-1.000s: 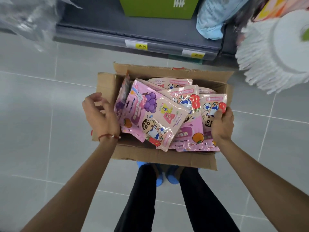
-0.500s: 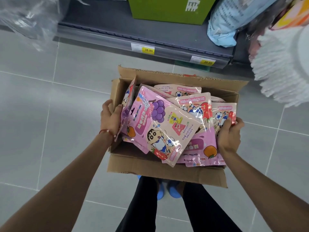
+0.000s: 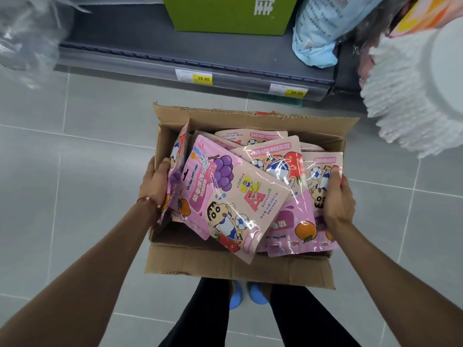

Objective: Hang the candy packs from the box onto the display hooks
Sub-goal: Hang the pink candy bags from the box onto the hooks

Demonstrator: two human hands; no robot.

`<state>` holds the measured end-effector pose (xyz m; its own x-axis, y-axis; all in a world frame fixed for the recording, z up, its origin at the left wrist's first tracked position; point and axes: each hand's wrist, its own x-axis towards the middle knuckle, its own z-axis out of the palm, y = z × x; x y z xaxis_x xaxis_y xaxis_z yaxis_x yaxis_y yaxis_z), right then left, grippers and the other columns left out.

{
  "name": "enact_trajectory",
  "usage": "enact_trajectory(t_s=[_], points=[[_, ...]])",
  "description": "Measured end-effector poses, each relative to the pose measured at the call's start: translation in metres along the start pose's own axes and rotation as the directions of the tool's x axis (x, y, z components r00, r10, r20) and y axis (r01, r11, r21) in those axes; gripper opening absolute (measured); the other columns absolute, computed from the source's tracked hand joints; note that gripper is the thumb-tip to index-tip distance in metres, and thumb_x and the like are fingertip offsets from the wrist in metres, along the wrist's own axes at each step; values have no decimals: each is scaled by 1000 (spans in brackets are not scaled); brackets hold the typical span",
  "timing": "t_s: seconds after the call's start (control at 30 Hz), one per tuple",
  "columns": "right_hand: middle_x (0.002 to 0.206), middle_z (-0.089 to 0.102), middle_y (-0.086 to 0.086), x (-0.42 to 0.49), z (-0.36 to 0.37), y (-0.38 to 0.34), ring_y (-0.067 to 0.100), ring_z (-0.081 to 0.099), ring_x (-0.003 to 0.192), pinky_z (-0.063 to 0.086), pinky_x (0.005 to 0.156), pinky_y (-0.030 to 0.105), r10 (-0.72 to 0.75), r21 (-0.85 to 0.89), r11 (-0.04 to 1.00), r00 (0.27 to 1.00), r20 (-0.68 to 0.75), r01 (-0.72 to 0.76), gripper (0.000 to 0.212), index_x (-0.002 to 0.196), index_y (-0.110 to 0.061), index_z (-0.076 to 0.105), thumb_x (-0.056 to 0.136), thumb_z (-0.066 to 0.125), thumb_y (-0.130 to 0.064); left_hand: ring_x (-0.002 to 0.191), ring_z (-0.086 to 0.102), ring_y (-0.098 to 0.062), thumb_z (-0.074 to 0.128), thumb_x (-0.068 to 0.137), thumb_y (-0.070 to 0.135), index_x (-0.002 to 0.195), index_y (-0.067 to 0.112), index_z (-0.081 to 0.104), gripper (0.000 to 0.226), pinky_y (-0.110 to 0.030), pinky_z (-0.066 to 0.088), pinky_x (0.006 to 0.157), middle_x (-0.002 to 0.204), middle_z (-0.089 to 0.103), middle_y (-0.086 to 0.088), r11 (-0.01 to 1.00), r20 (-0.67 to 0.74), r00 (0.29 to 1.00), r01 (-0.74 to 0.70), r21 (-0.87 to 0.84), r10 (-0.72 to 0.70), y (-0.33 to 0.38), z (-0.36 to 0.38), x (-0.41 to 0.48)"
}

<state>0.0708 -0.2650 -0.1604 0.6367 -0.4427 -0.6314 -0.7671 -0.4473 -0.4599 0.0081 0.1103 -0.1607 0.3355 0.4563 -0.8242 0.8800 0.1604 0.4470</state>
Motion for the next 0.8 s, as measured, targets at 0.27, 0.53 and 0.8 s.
enact_trajectory(t_s=[0.27, 0.53, 0.8], points=[[102, 70, -4, 12, 5, 10, 22, 67, 98, 50, 102, 48, -22, 68, 998, 998, 59, 18, 55, 121, -31, 60, 100, 27, -70, 111, 67, -32, 46, 73, 83, 139, 30, 58, 86, -59, 50, 103, 125, 70, -6, 1000, -25, 1000, 1, 5, -1, -5, 3, 13], [95, 67, -5, -6, -12, 6, 17, 63, 89, 43, 92, 33, -19, 110, 994, 999, 39, 14, 52, 118, -29, 63, 103, 27, -64, 103, 72, -28, 44, 77, 86, 131, 29, 64, 82, -55, 53, 100, 113, 75, -3, 998, -16, 999, -36, -45, 35, -1, 9, -11], [97, 72, -4, -70, -92, 8, 13, 69, 93, 52, 90, 35, 24, 219, 975, 1000, 3, -24, 56, 119, -25, 61, 102, 26, -66, 111, 70, -31, 46, 55, 105, 124, 42, 68, 96, -59, 47, 104, 122, 73, 1, 1000, 38, 999, -21, -1, 21, 33, -8, -78]])
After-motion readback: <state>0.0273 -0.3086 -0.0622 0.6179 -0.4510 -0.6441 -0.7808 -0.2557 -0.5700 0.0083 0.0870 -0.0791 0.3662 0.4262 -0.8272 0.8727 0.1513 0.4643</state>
